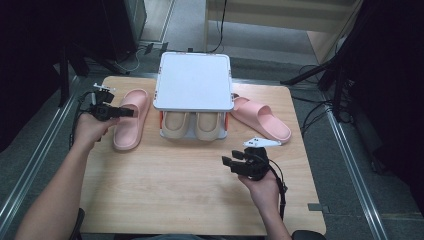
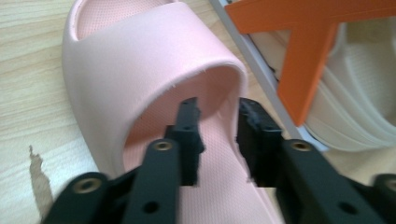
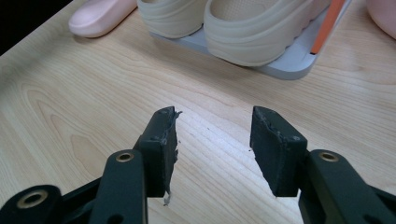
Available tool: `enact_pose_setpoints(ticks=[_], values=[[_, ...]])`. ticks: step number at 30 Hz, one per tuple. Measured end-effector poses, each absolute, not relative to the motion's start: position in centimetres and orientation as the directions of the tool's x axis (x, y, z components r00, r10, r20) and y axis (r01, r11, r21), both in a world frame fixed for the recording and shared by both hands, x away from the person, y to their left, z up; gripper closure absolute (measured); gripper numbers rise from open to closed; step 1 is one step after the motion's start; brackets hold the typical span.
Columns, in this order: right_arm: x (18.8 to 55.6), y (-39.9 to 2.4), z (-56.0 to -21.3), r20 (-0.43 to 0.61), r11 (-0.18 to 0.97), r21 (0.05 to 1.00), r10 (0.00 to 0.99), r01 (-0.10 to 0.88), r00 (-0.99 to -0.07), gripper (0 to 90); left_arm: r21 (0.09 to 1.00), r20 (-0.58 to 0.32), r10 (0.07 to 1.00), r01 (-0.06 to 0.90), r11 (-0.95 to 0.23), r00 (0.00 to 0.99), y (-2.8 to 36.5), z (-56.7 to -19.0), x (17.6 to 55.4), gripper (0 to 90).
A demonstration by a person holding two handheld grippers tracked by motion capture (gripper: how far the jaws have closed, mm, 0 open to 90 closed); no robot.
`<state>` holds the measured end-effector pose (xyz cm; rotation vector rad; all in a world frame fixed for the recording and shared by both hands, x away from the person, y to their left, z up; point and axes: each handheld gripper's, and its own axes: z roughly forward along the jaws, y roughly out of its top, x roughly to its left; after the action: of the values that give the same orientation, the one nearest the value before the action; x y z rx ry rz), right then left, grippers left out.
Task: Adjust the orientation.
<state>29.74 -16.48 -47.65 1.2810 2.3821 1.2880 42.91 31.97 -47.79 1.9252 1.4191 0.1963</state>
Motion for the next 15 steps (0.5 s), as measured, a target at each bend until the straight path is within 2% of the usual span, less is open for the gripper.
enact_pose_setpoints(ticks=[6,15], values=[[30.2,-15.8,-47.6,0.248,0.287,0.744,0.719,0.603,-0.649,51.3,0.665,-0.281,0.885,0.74,-0.099,0.37,33.2,-46.5,41.8,50.9],[30.5,-15.3,-47.7,0.25,0.296,0.743,0.71,0.6,-0.659,51.2,0.661,-0.251,0.914,0.746,-0.079,0.319,35.1,-47.5,41.7,46.2]])
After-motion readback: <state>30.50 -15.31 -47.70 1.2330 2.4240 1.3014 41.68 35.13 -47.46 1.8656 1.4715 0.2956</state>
